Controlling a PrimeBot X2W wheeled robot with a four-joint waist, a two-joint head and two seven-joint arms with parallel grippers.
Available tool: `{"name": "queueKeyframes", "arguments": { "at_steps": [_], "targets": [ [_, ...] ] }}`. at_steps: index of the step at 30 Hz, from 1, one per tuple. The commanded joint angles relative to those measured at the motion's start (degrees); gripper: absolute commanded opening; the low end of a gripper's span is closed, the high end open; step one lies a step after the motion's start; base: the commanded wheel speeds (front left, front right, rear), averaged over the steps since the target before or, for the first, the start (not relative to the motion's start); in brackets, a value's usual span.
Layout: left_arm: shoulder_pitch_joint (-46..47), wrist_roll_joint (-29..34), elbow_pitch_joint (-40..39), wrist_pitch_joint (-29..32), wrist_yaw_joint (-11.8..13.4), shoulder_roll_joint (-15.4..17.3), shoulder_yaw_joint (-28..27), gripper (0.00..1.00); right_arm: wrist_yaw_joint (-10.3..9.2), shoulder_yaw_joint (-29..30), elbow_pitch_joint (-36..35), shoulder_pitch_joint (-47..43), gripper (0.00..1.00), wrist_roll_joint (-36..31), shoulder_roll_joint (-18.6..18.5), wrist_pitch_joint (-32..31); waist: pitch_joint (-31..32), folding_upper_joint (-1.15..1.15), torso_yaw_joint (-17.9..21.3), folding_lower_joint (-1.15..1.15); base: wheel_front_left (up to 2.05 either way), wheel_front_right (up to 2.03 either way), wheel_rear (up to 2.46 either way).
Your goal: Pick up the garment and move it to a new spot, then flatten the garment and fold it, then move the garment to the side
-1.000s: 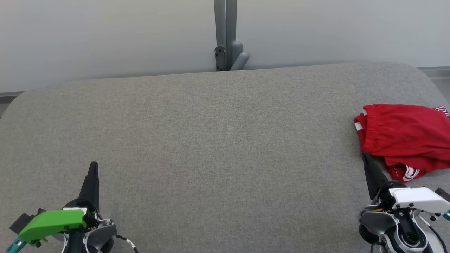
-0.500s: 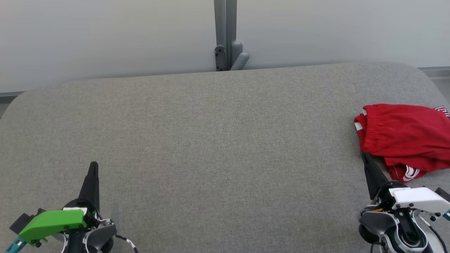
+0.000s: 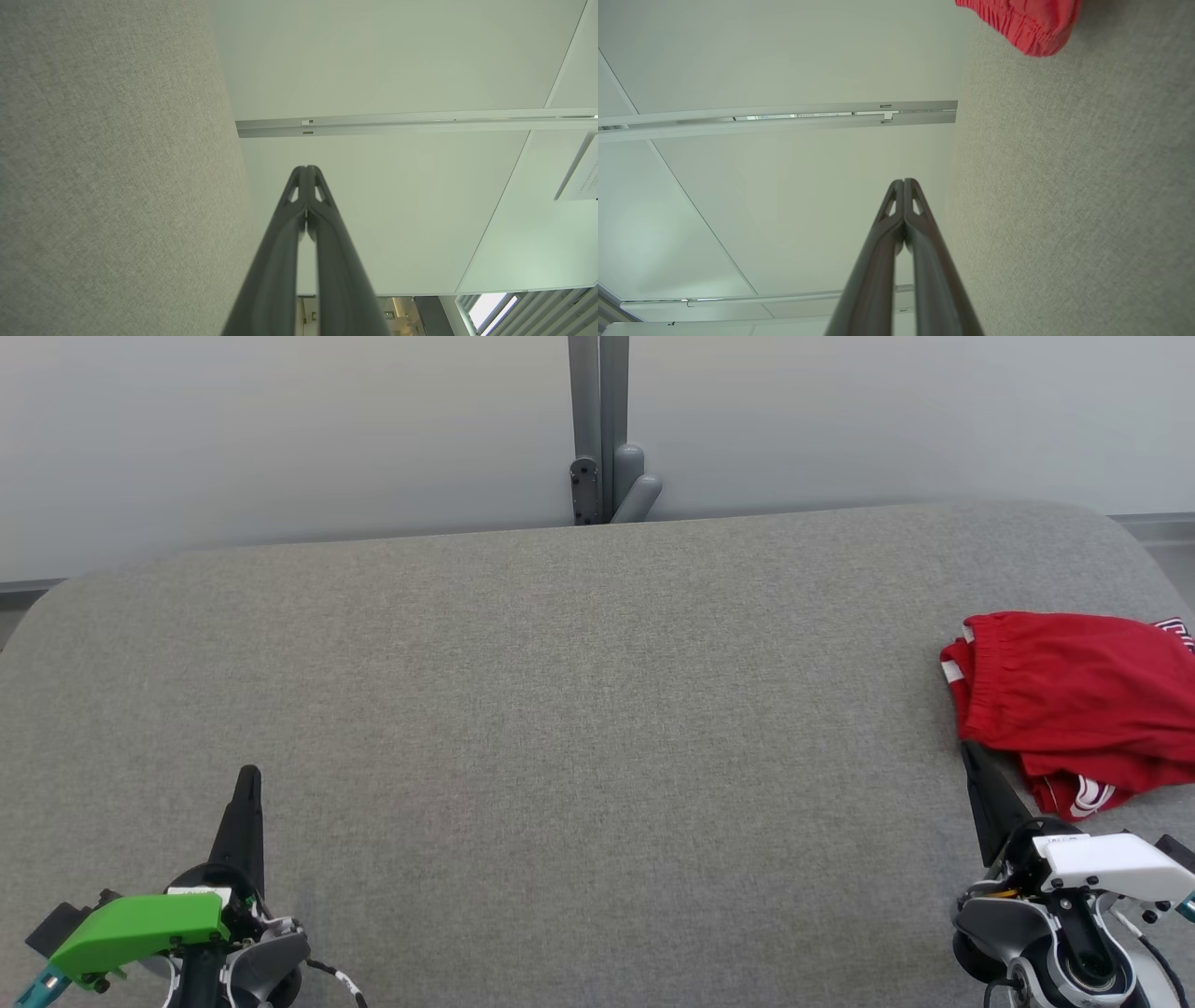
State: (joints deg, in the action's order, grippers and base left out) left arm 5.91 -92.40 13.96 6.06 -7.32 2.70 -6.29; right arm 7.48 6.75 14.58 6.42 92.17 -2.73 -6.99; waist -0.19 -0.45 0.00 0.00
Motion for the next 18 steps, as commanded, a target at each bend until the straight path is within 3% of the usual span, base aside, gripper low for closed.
{"name": "queueKeyframes", "arguments": {
  "at_steps": [1,18],
  "targets": [
    [0.58,-0.09,-0.03,0.25,-0.39,0.34,-0.22,0.0,0.02,0.13,-0.2,0.56,0.0,0.32,-0.28,-0.17,0.0,0.45,0.0,0.0,0.0,0.0,0.0],
    [0.58,-0.09,-0.03,0.25,-0.37,0.34,-0.22,0.0,0.02,0.13,-0.2,0.56,0.0,0.32,-0.28,-0.17,0.0,0.45,0.0,0.0,0.0,0.0,0.0]
  ]
}}
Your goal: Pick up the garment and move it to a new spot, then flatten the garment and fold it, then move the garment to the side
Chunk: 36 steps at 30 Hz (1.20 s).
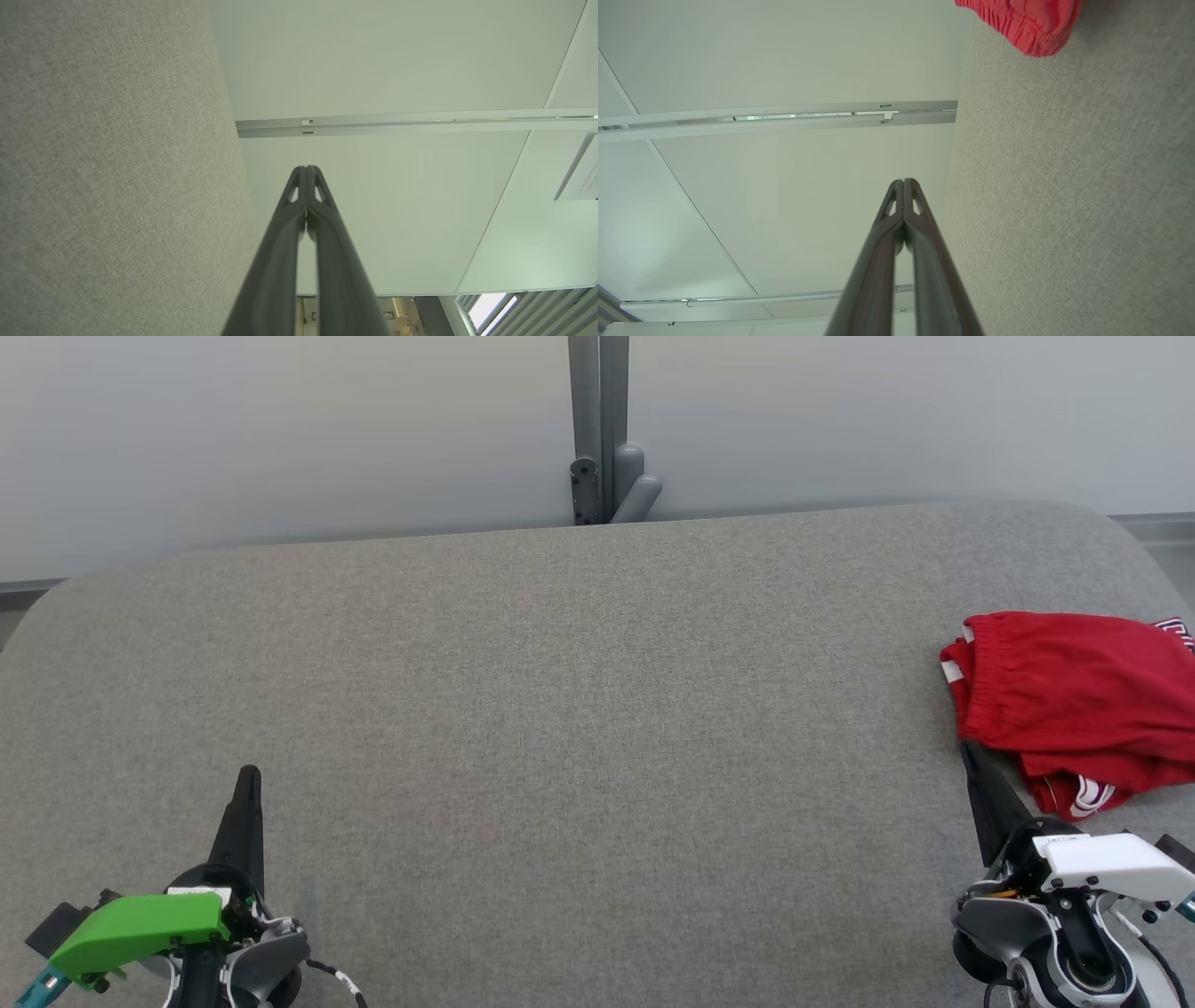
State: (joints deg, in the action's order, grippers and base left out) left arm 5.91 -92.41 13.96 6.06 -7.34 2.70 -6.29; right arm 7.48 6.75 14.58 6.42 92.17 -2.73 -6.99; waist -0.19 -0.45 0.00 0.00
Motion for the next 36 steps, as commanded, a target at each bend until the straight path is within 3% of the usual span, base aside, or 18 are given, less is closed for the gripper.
{"name": "queueKeyframes", "arguments": {
  "at_steps": [1,36],
  "targets": [
    [0.58,-0.08,-0.04,0.25,-0.35,0.34,-0.22,0.0,0.02,0.13,-0.2,0.56,0.0,0.32,-0.28,-0.17,0.0,0.45,0.0,0.0,0.0,0.0,0.0],
    [0.57,-0.08,-0.03,0.25,-0.34,0.34,-0.22,0.0,0.02,0.13,-0.2,0.56,0.0,0.32,-0.28,-0.16,0.0,0.45,0.0,0.0,0.0,0.0,0.0]
  ]
}}
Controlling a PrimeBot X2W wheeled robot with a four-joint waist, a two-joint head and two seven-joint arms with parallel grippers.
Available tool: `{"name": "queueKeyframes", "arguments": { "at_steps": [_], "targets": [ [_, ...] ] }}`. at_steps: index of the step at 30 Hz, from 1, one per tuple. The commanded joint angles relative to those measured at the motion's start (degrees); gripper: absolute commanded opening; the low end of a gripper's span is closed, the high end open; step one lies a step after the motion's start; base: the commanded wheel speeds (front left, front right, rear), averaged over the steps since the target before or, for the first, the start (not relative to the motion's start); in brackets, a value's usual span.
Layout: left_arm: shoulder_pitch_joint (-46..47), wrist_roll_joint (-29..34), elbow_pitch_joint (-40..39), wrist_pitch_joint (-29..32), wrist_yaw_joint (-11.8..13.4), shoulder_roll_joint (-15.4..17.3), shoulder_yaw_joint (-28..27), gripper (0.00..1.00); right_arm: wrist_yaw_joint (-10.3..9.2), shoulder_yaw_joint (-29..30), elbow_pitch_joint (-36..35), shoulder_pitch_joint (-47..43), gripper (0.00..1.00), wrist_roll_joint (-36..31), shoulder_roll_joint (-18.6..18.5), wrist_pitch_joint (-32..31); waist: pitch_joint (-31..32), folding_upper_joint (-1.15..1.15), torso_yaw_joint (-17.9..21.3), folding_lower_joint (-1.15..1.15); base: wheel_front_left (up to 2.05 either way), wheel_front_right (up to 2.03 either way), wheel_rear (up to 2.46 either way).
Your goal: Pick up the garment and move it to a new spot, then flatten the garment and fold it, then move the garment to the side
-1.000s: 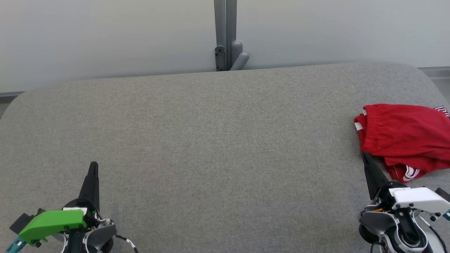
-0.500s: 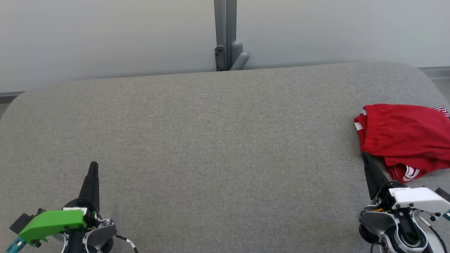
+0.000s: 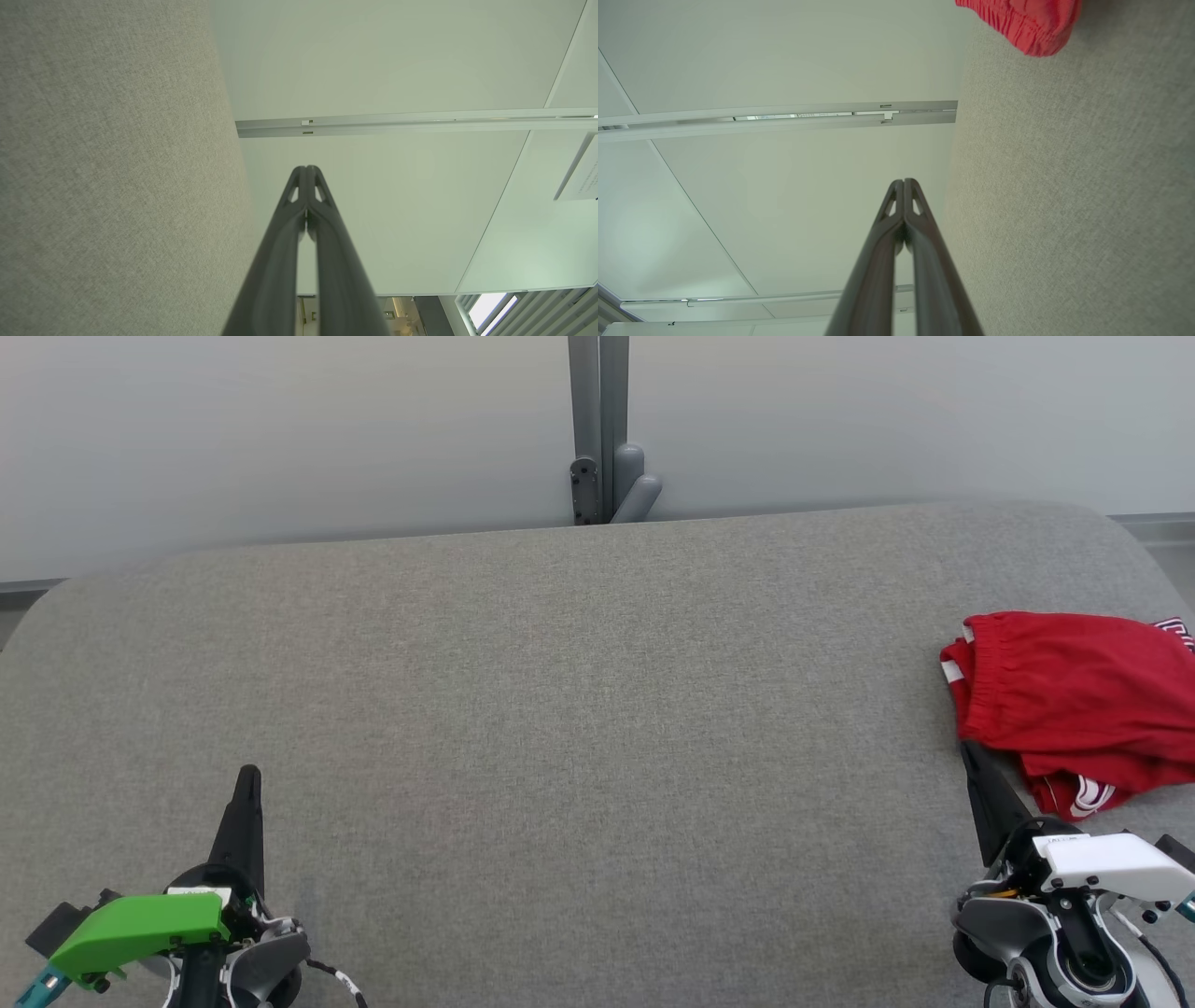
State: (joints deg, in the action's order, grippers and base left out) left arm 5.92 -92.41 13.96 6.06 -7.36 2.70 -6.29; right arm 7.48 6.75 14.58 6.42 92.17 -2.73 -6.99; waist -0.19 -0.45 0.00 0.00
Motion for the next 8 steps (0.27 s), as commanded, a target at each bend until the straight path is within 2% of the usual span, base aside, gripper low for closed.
{"name": "queueKeyframes", "arguments": {
  "at_steps": [1,8],
  "targets": [
    [0.57,-0.08,-0.04,0.25,-0.33,0.34,-0.22,0.0,0.02,0.13,-0.2,0.56,0.0,0.32,-0.28,-0.16,0.0,0.45,0.0,0.0,0.0,0.0,0.0],
    [0.57,-0.08,-0.03,0.25,-0.32,0.34,-0.22,0.0,0.02,0.13,-0.2,0.56,0.0,0.33,-0.28,-0.16,0.0,0.45,0.0,0.0,0.0,0.0,0.0]
  ]
}}
